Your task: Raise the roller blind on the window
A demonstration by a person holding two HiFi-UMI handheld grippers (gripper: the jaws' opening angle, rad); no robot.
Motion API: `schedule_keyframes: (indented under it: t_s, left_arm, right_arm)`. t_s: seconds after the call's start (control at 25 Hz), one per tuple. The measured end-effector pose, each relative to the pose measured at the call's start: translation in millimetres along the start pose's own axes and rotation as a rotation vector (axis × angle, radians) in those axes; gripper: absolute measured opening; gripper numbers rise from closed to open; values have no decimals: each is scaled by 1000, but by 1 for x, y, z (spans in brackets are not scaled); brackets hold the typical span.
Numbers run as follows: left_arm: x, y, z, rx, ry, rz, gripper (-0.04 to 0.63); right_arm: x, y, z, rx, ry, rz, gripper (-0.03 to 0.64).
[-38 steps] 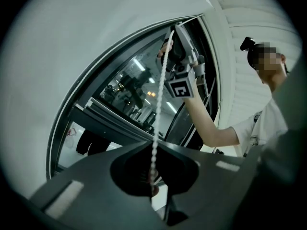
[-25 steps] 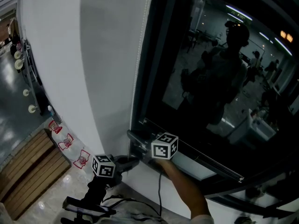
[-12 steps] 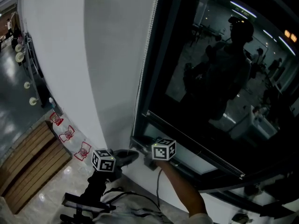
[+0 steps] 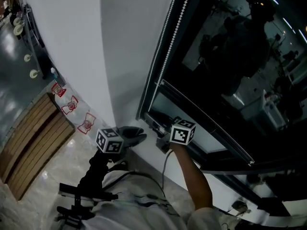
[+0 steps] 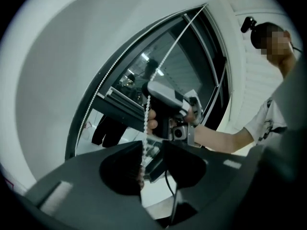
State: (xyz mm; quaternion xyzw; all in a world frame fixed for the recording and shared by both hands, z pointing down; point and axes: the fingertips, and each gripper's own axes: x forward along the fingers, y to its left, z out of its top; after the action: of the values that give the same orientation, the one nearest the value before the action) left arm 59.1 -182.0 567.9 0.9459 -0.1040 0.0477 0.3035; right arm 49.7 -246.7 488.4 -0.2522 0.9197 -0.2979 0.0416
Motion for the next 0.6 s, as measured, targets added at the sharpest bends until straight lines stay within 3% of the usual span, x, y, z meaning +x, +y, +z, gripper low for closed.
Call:
schedule_keyframes:
  t_s: [0.12, 0.24, 0.44, 0.6]
  left_arm:
    - [-1, 3, -20, 8, 57, 15, 215]
    - [-9, 9, -31, 30, 85, 55, 253]
    - [-28, 14, -35, 83, 70, 121, 239]
    - [-40, 16, -28, 181, 35, 211, 127]
  right_arm:
    - [-3, 8, -6, 14, -24, 15, 8]
    - [-5, 15, -6, 23, -53, -7, 8]
    - [-12, 23, -7, -42, -118, -84, 8]
    - [-22, 27, -10, -165, -158, -216, 54]
